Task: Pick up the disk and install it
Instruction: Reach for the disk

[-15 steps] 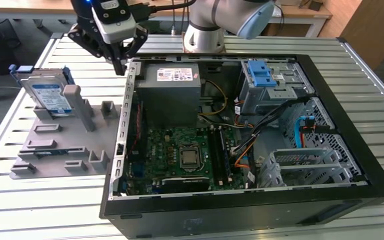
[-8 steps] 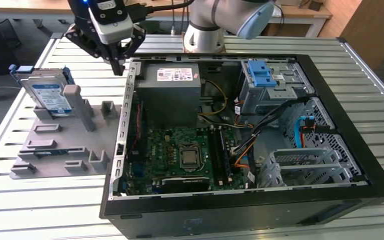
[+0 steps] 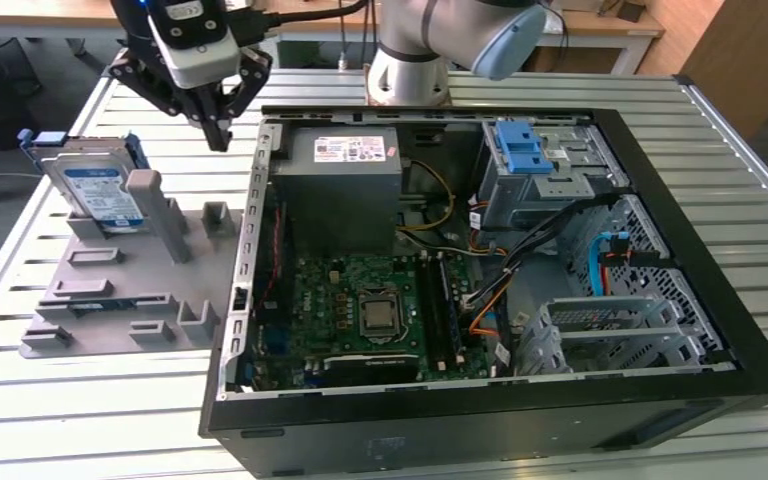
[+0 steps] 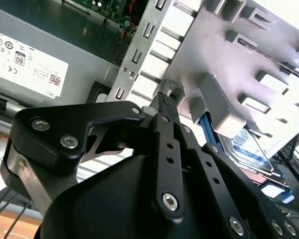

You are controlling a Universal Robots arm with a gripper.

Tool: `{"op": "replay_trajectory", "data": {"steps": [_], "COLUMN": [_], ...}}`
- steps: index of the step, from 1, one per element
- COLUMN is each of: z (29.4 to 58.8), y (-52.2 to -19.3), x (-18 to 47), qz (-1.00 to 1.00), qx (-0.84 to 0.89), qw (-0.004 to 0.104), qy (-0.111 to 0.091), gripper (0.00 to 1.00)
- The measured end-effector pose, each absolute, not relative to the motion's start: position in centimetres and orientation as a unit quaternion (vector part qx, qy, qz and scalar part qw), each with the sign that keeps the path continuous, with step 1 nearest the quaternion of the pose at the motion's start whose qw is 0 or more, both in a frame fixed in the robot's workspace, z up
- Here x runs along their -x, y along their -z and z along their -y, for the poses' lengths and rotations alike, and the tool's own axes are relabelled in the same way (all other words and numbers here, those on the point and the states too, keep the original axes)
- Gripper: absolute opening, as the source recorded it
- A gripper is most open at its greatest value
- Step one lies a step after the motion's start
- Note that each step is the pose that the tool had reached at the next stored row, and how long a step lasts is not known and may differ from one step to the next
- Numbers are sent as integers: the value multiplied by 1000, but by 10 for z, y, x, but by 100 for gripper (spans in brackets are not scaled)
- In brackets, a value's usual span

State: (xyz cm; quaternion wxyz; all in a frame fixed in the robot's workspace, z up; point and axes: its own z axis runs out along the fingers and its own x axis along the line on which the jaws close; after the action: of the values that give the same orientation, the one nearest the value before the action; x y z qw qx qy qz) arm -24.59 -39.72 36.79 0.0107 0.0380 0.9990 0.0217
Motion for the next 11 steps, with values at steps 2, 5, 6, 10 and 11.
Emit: {"op": "replay_trajectory", "data": {"steps": [2,5,6,10,11], "z": [394,392,392,392,392], "y": [-368,-368,-368,-368,-368], "x": [247,249,250,251,251], "qz": [-999,-999,-999,-999,-999], "qx": [-38,-38,-38,-38,-38], "qw": [0,-7,-7,-7,-7], "qy": [-21,-21,-21,-21,-21], "gripper": [11,11,11,11,11]}}
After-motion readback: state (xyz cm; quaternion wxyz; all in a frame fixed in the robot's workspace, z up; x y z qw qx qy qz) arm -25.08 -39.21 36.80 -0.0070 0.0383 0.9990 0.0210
